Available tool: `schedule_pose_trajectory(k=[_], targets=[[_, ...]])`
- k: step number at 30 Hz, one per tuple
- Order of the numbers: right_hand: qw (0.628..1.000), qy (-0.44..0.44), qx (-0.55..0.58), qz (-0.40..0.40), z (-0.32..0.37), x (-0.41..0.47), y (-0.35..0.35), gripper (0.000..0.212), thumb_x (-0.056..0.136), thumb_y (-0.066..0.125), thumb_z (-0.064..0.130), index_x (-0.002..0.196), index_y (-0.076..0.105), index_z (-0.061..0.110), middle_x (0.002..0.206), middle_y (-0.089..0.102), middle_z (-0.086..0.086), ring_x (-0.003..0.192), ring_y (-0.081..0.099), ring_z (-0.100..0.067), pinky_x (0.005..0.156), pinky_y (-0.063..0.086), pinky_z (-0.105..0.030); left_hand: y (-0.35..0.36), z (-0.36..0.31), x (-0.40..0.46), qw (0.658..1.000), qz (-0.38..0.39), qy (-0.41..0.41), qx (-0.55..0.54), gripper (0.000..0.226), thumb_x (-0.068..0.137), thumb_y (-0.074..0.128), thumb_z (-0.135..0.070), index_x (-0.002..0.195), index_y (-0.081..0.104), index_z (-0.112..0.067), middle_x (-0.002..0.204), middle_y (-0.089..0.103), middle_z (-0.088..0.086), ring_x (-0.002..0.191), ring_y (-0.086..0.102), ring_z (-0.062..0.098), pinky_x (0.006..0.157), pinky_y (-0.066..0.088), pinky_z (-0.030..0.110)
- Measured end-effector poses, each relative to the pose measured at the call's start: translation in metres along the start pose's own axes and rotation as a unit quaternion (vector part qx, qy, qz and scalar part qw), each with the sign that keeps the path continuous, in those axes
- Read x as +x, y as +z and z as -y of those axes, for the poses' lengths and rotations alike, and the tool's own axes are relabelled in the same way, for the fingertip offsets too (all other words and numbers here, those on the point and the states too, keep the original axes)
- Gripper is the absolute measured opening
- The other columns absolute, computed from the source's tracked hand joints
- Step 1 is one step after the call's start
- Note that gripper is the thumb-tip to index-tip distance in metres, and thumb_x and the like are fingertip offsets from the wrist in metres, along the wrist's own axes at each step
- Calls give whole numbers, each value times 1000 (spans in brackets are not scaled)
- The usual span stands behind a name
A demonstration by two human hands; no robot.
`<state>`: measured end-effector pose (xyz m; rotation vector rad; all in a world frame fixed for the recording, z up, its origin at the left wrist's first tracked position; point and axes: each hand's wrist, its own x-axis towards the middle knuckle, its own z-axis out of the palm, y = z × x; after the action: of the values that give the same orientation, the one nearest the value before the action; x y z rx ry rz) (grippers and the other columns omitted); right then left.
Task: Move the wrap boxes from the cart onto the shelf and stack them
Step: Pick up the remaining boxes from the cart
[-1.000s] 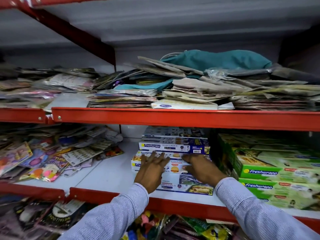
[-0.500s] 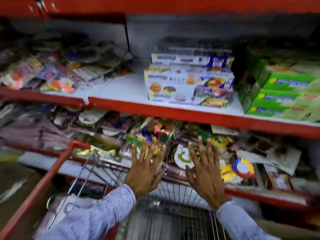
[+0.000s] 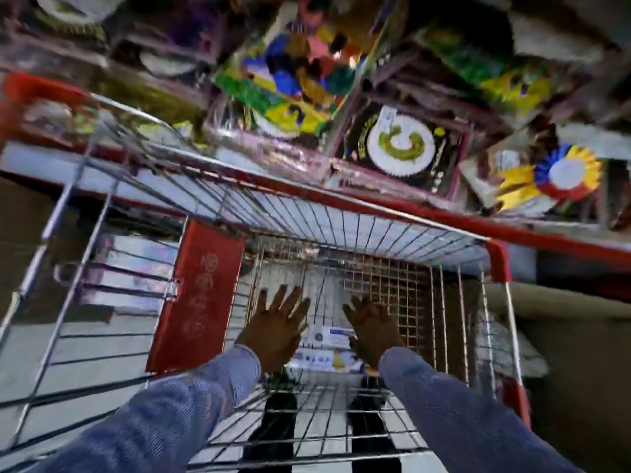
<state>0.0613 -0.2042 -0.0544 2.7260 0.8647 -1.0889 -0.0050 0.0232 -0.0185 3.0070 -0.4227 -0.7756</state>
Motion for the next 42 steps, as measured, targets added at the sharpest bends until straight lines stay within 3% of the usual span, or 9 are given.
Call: schedule_pose_trajectory(k=[4, 8, 11, 18, 25, 31, 33, 36, 42], targets=[[997, -11, -25, 71, 6, 25, 36, 73, 95, 51, 40, 154, 16, 15, 160, 23, -12, 147, 22, -34, 115, 29, -50, 36, -1, 6, 997, 40, 57, 20, 66, 87, 64, -31, 146, 40, -14, 156, 37, 14, 142, 33, 38, 111, 29, 61], [996, -29, -26, 75, 3, 39, 42, 66, 91, 57, 41, 145, 31, 12, 147, 39, -14, 132, 43, -36, 101, 43, -50, 50, -4, 12, 986, 78, 145, 26, 52, 66, 77, -27, 114, 62, -12, 122, 63, 12, 114, 58, 36, 90, 49, 48], [997, -51, -24, 55, -5, 46, 35, 53, 90, 58, 36, 132, 42, 8, 131, 54, -15, 116, 55, -37, 92, 50, -48, 56, -17, 19, 979, 87, 181, 16, 32, 73, 73, -22, 101, 63, -11, 101, 66, 11, 95, 63, 34, 78, 52, 43], [998, -49, -20, -40, -24, 41, -9, 57, 90, 59, 37, 135, 39, 7, 128, 58, -17, 112, 60, -36, 87, 49, -42, 85, -51, 44, 982, 135, 116, -69, 46, 89, 61, -19, 130, 47, -3, 123, 58, 17, 110, 55, 38, 90, 47, 46], [993, -56, 21, -105, -31, 13, -62, 63, 87, 58, 47, 139, 38, 18, 130, 59, -12, 114, 58, -32, 95, 44, -41, 69, -66, 53, 976, 162, 44, -141, 25, 92, 56, -2, 117, 55, 1, 114, 65, 21, 102, 65, 37, 79, 50, 39], [974, -81, 22, -212, -34, -41, -172, 54, 82, 61, 56, 126, 52, 24, 119, 65, -3, 110, 61, -26, 89, 44, -34, -38, -30, 21, 981, 103, 24, -164, 64, 87, 71, -24, 143, 44, -8, 142, 53, 17, 131, 49, 34, 106, 43, 42], [968, -93, 14, -234, -33, -64, -218, 57, 82, 60, 58, 129, 51, 26, 123, 64, -3, 116, 58, -24, 94, 42, -35, -90, -20, 0, 988, 40, 12, -152, 67, 78, 72, -37, 138, 53, -14, 133, 62, 13, 122, 58, 31, 98, 51, 38], [952, -102, 8, -289, -31, -108, -301, 54, 80, 58, 61, 126, 54, 32, 122, 66, -6, 117, 59, -28, 94, 44, -39, -185, -8, -32, 990, -106, -6, -96, 60, 54, 71, -56, 104, 74, -23, 90, 78, 6, 81, 75, 27, 62, 59, 30], [915, -108, -21, -389, -24, -187, -436, 48, 76, 60, 63, 115, 60, 34, 114, 71, -1, 105, 64, -28, 86, 49, -38, -355, -9, -75, 966, -242, -32, -85, 52, 52, 61, -63, 94, 69, -32, 86, 77, -2, 88, 72, 22, 66, 52, 30]])
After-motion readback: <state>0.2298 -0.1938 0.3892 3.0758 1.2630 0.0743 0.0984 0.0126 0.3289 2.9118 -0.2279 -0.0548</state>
